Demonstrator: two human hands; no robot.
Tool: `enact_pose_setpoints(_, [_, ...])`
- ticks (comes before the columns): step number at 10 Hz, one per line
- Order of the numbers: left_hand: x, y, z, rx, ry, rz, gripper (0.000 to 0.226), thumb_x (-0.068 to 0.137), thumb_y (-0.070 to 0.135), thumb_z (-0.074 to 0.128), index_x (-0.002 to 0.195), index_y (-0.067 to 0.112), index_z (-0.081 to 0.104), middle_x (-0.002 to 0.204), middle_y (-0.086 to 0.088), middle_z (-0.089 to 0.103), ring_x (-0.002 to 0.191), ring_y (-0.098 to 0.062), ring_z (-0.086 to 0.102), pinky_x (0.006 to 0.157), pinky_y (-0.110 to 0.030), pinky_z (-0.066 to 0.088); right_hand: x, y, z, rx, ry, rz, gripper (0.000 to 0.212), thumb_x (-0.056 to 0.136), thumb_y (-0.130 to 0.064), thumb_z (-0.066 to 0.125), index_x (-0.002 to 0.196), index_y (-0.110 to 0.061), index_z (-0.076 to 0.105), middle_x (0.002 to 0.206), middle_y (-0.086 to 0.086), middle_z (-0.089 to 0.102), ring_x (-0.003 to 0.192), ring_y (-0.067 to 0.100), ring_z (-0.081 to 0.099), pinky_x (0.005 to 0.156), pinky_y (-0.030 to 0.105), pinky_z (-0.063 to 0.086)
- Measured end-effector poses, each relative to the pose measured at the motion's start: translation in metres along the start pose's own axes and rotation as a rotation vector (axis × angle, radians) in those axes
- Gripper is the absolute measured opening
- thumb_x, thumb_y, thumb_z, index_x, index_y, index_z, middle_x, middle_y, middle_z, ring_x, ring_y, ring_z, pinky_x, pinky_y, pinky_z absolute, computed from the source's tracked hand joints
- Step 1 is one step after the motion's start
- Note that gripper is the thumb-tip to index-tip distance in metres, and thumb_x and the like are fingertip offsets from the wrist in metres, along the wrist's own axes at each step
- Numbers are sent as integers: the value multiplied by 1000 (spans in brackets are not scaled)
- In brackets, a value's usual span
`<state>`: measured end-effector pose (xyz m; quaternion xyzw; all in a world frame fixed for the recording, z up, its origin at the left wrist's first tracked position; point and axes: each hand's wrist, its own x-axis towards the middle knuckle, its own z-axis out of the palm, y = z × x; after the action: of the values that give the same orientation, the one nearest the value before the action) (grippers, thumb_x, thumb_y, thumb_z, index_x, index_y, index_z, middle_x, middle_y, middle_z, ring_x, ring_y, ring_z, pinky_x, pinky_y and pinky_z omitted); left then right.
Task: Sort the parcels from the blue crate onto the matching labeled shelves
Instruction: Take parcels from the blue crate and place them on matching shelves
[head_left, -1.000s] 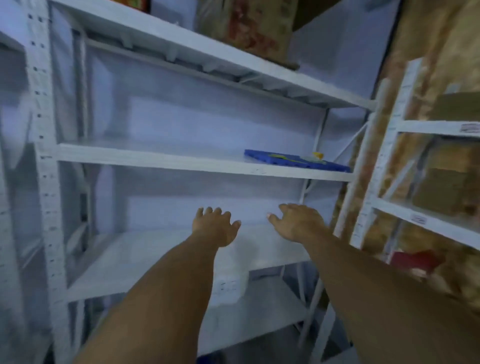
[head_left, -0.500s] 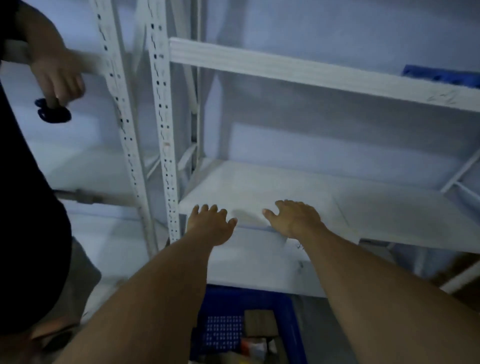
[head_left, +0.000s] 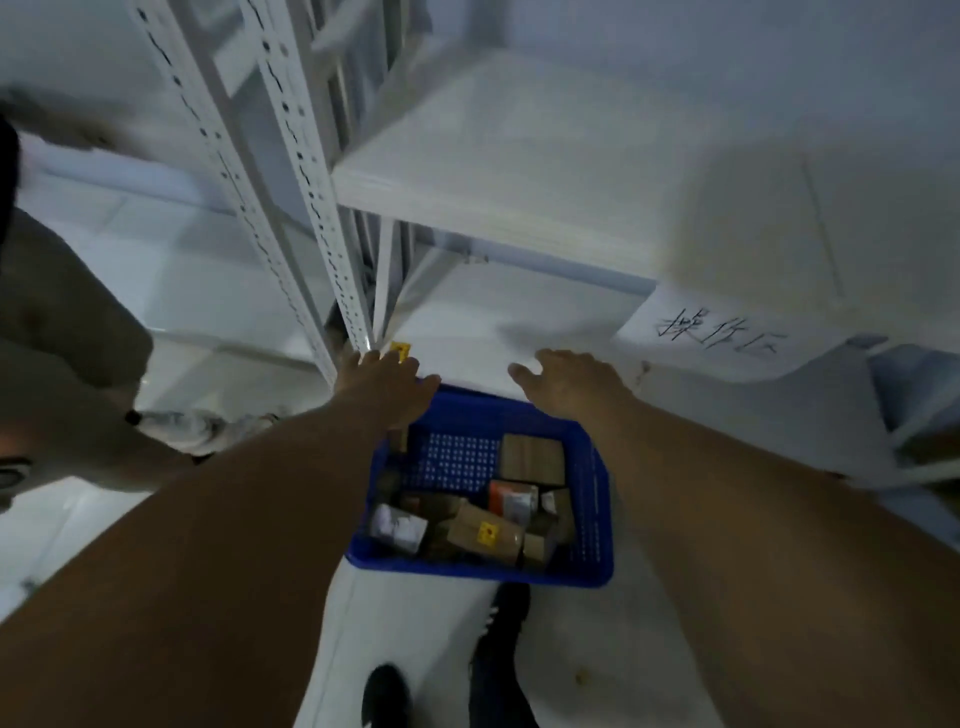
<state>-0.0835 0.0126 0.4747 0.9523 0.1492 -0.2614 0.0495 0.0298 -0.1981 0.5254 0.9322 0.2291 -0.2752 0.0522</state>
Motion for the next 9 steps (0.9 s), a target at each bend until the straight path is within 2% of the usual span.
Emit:
enact_pose_setpoints(1, [29,18,50,-163,-83,-101,74,98,65,13,145,20,48,152,-12,46,136,-36,44,118,-52,30,50,23,57,12,-86,-33,74,104,-68,22,159,-19,33,162,9,38,143,34,41,115,44,33])
enact_pose_setpoints(2, [74,27,116,-285,-171,-191,74,89,65,7,135,27,50,130,-9,61,118,-34,57,105,-55,42,104,46,114,19,-222,-45,78,102,-71,23,162,-21,30,166,8,33,147,34,38,118,49,34])
enact_pose_setpoints(3, [100,36,160,-410,-178,-273,66,97,66,22,148,28,37,123,-8,63,114,-35,60,100,-51,47,140,60,164,47,-297,-55,65,105,-64,28,148,-21,50,144,7,58,124,31,58,106,47,46])
enact_pose_setpoints(4, [133,30,242,-523,-264,-350,83,85,72,11,133,20,55,129,-9,62,117,-34,59,100,-51,49,181,59,237,98,-400,-23,69,103,-68,29,145,-18,51,133,10,62,115,32,61,97,43,48])
enact_pose_setpoints(5, [145,20,301,-651,-255,-474,92,76,75,17,142,21,51,135,-10,61,121,-36,59,102,-52,49,200,47,283,95,-476,-35,77,99,-74,19,149,-21,47,144,10,57,125,33,57,102,45,46])
enact_pose_setpoints(6, [158,13,353,-739,-352,-596,75,89,72,34,144,23,48,142,-15,53,126,-39,53,104,-50,46,226,24,352,138,-521,-27,68,101,-71,23,142,-23,50,139,8,60,123,32,57,95,43,45])
enact_pose_setpoints(7, [178,4,419,-822,-355,-684,65,102,56,43,152,15,37,153,-20,42,139,-41,42,112,-51,38,248,-7,412,206,-556,-9,66,99,-71,28,141,-25,51,136,8,60,122,33,57,97,44,45])
enact_pose_setpoints(8, [190,0,456,-900,-329,-737,63,103,53,46,152,14,37,153,-20,43,139,-40,42,111,-50,39,262,-30,452,229,-545,-17,65,98,-70,30,140,-26,53,138,8,59,121,33,58,100,44,48])
enact_pose_setpoints(9, [204,0,504,-1087,-331,-849,71,92,59,53,147,15,42,146,-21,50,129,-41,52,108,-52,44,275,-58,489,198,-538,-24,61,103,-66,29,140,-24,51,135,10,60,120,32,58,101,49,48])
